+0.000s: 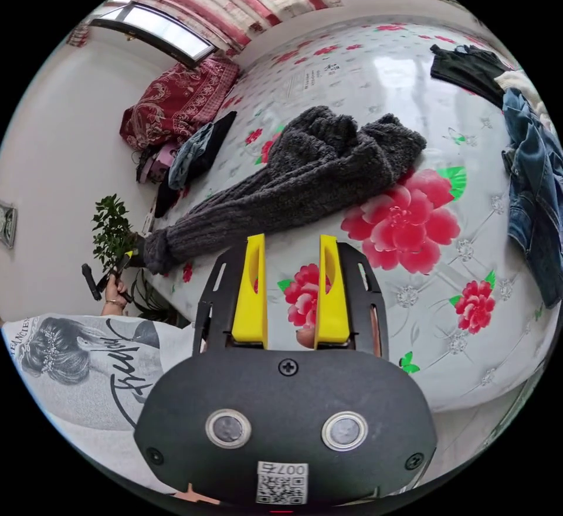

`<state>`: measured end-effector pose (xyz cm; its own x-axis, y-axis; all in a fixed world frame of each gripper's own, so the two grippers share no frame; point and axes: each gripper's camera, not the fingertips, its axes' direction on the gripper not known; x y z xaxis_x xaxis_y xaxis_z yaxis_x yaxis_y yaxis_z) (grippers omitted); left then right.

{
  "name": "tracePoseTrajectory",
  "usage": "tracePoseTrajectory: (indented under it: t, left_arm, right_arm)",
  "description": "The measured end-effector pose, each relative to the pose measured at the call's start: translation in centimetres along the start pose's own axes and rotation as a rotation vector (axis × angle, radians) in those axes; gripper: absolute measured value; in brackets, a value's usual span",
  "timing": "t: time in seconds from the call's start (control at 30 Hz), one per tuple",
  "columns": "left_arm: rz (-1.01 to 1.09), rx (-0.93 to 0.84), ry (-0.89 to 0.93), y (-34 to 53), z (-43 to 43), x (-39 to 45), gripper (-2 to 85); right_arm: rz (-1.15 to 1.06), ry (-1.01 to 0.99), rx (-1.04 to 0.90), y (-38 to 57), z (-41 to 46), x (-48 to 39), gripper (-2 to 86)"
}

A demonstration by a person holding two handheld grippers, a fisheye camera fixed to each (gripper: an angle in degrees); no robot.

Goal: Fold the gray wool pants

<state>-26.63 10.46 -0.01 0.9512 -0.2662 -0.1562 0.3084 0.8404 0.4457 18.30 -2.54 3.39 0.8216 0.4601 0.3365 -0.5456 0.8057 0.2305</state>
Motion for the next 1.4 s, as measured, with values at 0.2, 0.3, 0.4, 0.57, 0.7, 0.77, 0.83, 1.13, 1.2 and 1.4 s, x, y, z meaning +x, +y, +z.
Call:
tracePoseTrajectory:
  t: [0.2,0.3,0.4,0.57,0.7,0.77,0.83,1.13,1.2,1.4]
  left_arm:
    - [0.040,-0.187,0.107,-2.4,5.5,2.1,13.0]
    - [-0.043,-0.350,0.066,-2.4,11.3,2.3,12.8]
    - [-0.167,-0.486,0.017,-1.0,16.2,1.8,11.2]
    - [-0.062,-0.483,-0.004,-3.0,15.6,2.7,6.9]
    - [0.109,-0.469,0.080,-2.5,12.1,3.1,5.0]
    - [0.175,-0.504,0.156,-1.0,10.8,3.2,5.0]
    - [0.217,-0.604,0.280,1.1,10.0,2.8,5.6]
    - [0.343,-0.528,0.329,-2.4,4.4,3.6,9.2]
    - [0.431,-0.525,0.319,-4.3,3.3,4.8,9.2]
    - [0.522,-0.579,0.094,-6.6,0.6,5.3,7.5]
  right_arm:
    - [0.003,0.064,0.006,-6.2,2.3,0.4,10.7]
    - [0.017,0.034,-0.034,-9.4,5.2,-0.2,10.9]
    - [0.031,0.042,-0.170,-11.5,10.2,-0.6,10.6]
    - [0.042,0.088,-0.171,-11.7,10.6,-0.6,6.3]
    - [-0.195,0.121,0.041,-7.4,2.0,-4.6,3.5]
    - [-0.223,0.172,0.038,-3.6,-0.5,-5.0,3.0]
    - [-0.127,0.228,0.007,2.3,-2.7,-3.2,2.9]
    - [0.135,0.393,0.180,9.6,-10.2,0.3,7.8]
    - [0.089,0.364,0.184,7.3,-9.8,-0.3,8.8]
    - [0.021,0.191,0.072,-0.3,-2.9,-1.6,11.3]
